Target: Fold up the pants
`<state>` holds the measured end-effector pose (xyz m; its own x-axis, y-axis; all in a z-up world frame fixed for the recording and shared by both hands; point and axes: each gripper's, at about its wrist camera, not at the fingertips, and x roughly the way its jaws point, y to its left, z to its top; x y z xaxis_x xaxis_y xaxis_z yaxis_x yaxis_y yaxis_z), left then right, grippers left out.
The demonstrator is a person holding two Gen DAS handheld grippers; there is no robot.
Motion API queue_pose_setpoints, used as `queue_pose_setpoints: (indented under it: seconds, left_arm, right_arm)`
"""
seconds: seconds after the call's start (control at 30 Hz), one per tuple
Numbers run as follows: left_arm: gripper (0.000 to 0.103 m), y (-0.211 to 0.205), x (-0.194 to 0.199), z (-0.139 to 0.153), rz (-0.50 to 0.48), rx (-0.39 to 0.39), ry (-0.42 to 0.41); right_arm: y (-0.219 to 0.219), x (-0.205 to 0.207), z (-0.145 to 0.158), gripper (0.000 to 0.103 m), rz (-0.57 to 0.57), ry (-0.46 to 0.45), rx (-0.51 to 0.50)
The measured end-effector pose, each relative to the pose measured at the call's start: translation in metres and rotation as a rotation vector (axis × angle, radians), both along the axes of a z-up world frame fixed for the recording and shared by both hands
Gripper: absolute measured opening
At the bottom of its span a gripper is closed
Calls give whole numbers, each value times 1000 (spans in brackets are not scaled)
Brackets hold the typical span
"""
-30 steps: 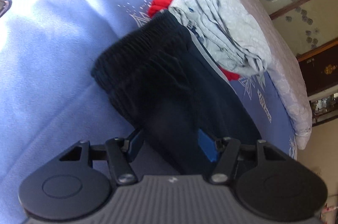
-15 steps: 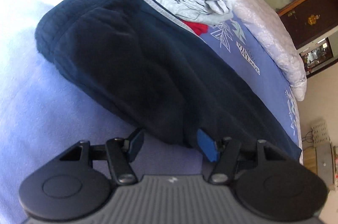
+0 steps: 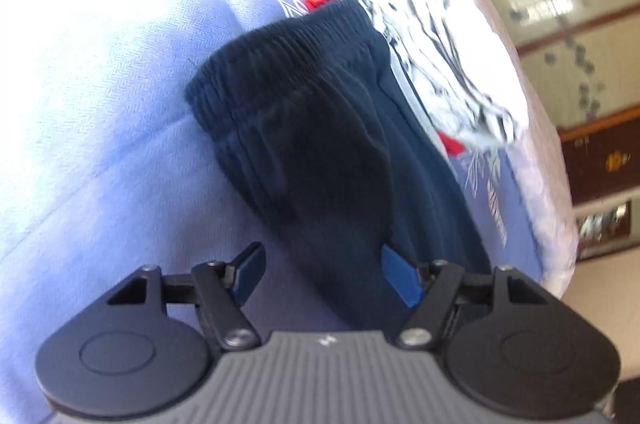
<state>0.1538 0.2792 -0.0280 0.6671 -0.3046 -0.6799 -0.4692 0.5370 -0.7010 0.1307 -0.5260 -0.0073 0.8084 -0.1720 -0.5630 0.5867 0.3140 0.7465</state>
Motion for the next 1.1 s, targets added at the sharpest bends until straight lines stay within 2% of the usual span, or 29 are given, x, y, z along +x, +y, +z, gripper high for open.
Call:
queue_pose_setpoints:
  seconds: [0.03,0.07,0.13,0.17,0.2,0.23,0.3,0.4,0.47,0.63,0.8,0.87,0.97,1.03,1.1]
  left_arm:
    - [76,2,4,-3,11,-15,-8]
    - [76,4,10,-7,21,-24,-11]
    - [71,7,23,-12,38,-24,-22]
    - [65,7,30,-13,50,-14,-20]
    - [38,7,35,-12,65,9,1]
    - [22,7,40,-12,71,30,41]
    - [17,17,38,-9,92,-31,64]
    - [12,31,26,12,111,-71,18]
    - [11,42,16,31,99,-83,-18]
    - [11,47,-3,78,67,-19,-38]
    - [11,54,-47,83,29,-10,17]
    - [11,56,-69,71,18,-4,54]
    - [13,64,-94,37,22,-37,127]
    - [28,67,-103,15,42,-44,176]
    - [35,63,-113,7,67,-36,191]
  right_arm:
    - [2,5,0,53,2,4,-13]
    - [4,9,1,53,7,8,-28]
    - [5,19,1,53,33,23,-65]
    - [6,22,2,47,45,34,-79]
    - [6,25,3,35,54,44,-86]
    - [6,30,4,10,73,63,-82]
    - [11,36,8,9,70,100,-87]
    - [22,31,32,9,75,91,-184]
    - [27,25,51,9,88,81,-231]
    - [31,-7,97,9,104,40,-273]
    - [32,-63,119,9,115,51,-263]
    - [36,-92,115,9,122,67,-265]
    - [36,-140,87,9,111,117,-218]
    - [33,-162,57,10,110,182,-179]
    - [31,-175,26,12,86,222,-127]
